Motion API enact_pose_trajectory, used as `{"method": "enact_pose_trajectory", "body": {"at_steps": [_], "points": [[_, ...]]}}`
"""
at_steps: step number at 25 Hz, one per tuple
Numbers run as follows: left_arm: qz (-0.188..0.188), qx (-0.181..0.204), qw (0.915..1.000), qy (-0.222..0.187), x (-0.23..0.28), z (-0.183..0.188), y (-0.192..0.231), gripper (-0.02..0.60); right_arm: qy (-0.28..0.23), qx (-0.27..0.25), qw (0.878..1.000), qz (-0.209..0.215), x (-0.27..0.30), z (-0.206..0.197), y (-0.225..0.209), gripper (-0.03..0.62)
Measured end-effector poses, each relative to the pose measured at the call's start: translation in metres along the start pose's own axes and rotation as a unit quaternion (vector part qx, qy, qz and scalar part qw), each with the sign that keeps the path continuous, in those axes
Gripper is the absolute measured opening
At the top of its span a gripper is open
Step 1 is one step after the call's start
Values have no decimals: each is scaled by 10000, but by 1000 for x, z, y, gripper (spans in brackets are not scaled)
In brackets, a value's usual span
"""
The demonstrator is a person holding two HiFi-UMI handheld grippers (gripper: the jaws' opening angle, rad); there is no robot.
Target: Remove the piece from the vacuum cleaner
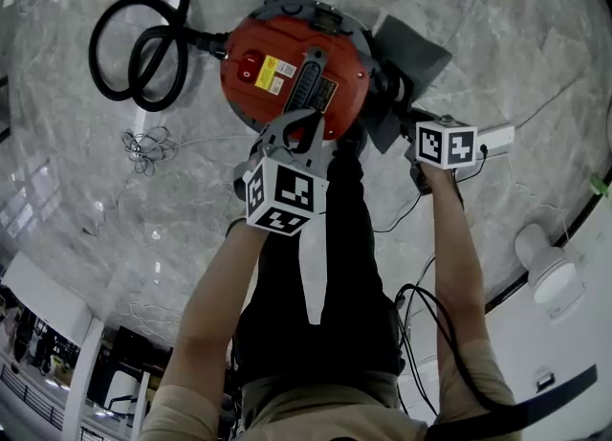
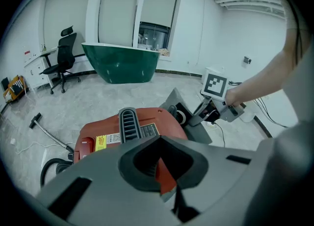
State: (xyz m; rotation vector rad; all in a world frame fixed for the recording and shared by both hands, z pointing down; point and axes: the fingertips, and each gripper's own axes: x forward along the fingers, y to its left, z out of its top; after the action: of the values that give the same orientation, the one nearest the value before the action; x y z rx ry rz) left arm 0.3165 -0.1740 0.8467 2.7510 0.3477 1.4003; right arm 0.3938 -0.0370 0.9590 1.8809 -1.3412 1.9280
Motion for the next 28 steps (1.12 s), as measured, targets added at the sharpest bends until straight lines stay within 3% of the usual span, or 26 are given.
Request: {"method": "enact_pose_trajectory", "body": {"at_steps": [4, 13, 21, 25, 28], "points": [[-14, 71, 10000, 8, 0, 0, 0, 5, 44, -251, 9995, -169, -1, 0, -1, 35], [-59, 178, 9998, 49, -2, 1, 0, 5, -118, -211, 9992, -329, -3, -1, -4, 34], [-142, 35, 9999, -16, -5, 0, 1, 5, -282, -1230, 9849, -1189, -3, -3, -4, 26], [-180, 172, 9997, -14, -5, 1, 0, 5, -348, -1597, 9779, -1301, -5, -2, -6, 26], [-147, 327, 9994, 16, -6, 0, -1, 5, -462, -1440, 9813, -1194, -3, -2, -6, 26]]}}
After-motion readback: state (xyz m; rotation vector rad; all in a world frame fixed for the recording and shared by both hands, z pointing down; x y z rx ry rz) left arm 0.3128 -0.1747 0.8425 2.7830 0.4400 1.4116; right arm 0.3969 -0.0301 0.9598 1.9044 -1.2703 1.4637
